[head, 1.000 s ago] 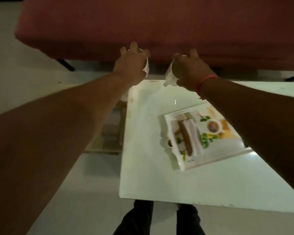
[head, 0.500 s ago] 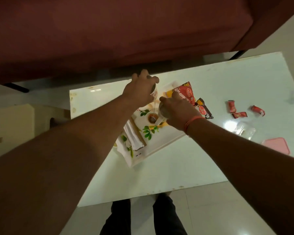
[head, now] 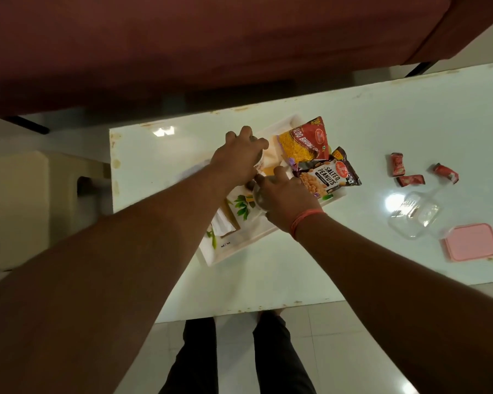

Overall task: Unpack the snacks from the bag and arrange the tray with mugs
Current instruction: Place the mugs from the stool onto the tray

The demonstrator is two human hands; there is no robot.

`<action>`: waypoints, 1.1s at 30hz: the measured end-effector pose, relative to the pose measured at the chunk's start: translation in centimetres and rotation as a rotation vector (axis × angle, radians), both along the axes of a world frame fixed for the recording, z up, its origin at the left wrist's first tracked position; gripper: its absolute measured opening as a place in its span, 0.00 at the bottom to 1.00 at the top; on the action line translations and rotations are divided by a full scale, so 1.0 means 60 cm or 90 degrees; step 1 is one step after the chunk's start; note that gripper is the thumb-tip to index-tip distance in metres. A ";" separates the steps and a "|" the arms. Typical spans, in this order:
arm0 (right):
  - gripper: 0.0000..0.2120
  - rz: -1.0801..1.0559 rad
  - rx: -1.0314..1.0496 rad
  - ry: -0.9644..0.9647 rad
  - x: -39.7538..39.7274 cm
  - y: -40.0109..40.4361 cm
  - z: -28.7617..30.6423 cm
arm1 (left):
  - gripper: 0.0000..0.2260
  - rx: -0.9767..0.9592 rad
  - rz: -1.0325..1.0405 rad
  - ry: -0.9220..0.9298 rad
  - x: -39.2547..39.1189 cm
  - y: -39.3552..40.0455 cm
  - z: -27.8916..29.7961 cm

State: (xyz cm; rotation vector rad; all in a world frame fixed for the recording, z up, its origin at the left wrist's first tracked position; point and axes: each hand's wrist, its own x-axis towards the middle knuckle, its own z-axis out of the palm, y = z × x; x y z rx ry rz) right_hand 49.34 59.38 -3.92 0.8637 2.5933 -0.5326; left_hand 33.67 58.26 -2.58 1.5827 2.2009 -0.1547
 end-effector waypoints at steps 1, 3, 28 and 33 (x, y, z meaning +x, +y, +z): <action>0.37 -0.002 -0.001 0.002 0.001 0.000 0.003 | 0.27 0.004 0.008 0.001 0.000 0.000 -0.002; 0.38 -0.003 0.005 0.002 0.003 -0.001 0.007 | 0.27 0.008 0.018 0.003 0.000 -0.001 -0.006; 0.45 -0.064 -0.015 0.025 0.002 -0.018 0.018 | 0.32 -0.018 -0.018 0.025 0.002 -0.011 -0.025; 0.44 -0.083 -0.019 0.027 0.001 -0.020 0.020 | 0.32 -0.012 -0.022 0.025 0.003 -0.011 -0.024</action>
